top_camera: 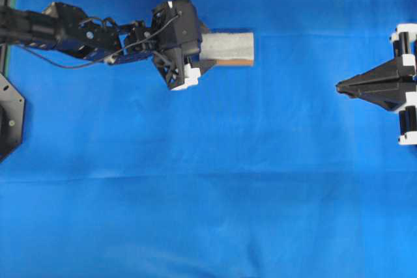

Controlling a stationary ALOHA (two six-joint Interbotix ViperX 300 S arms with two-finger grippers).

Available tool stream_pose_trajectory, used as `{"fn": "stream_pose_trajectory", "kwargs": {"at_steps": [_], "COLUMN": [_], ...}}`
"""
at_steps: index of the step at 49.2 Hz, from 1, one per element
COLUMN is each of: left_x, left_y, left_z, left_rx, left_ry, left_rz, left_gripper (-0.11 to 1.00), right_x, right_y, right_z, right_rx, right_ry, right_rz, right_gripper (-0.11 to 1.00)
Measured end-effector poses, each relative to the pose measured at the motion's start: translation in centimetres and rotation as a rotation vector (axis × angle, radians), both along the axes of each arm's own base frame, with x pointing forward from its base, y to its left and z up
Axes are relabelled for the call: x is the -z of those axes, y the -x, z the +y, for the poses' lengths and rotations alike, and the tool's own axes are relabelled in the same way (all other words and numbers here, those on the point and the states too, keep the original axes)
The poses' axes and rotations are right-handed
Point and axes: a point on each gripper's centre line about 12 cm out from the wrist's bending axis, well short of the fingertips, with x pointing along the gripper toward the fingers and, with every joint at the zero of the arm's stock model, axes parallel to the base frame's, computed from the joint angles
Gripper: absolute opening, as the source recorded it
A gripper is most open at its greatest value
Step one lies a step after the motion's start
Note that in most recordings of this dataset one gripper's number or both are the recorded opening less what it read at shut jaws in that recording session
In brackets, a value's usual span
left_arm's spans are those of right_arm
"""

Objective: Hand over the sponge with the left arm and wipe it with the right arm.
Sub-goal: 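Grasp the sponge's left end with the left gripper and lift it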

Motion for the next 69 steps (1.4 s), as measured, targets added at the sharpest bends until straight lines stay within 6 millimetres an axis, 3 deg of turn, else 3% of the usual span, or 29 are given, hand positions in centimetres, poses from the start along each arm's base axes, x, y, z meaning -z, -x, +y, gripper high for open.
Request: {"fn": "stream_pose_trajectory", "kwargs": {"at_steps": [9, 20, 24, 32, 43, 49, 56, 69], "left_x": [1.1, 1.2, 1.4, 1.4, 0.4, -1.4, -4.7, -10.1], "left_y": [-0.6, -0.7, -0.6, -0.8, -0.8, -0.6, -0.4, 0.2], "left_z": [0.6, 0.7, 0.6, 0.1, -0.4, -0.7, -2.5, -8.2], "left_rx": [0.0, -0.002, -0.004, 0.008, 0.011, 0.001, 0.025, 0.106], "left_ry": [-0.01, -0.006, 0.004, 0.01, 0.023, 0.049, 0.071, 0.151], "left_rz": [0.015, 0.02, 0.036, 0.048, 0.046, 0.04, 0.031, -0.015], "left_gripper": [0.94, 0.93, 0.82, 0.42, 0.39, 0.36, 0.34, 0.34], "right_x": [0.0, 0.1, 0.1, 0.1, 0.4, 0.6, 0.6, 1.2], "right_y": [0.0, 0.0, 0.0, -0.1, -0.3, -0.4, -0.4, -0.4], "right_z": [0.0, 0.0, 0.0, -0.1, -0.3, -0.4, -0.7, -1.5], "right_rx": [0.002, 0.002, 0.002, 0.003, 0.014, 0.018, 0.032, 0.069], "right_ry": [0.0, 0.0, 0.0, 0.0, 0.0, 0.001, 0.001, -0.003], "right_rz": [0.002, 0.003, 0.003, 0.005, 0.02, 0.029, 0.032, 0.067], "right_gripper": [0.0, 0.0, 0.0, 0.0, 0.0, 0.0, 0.0, 0.0]}}
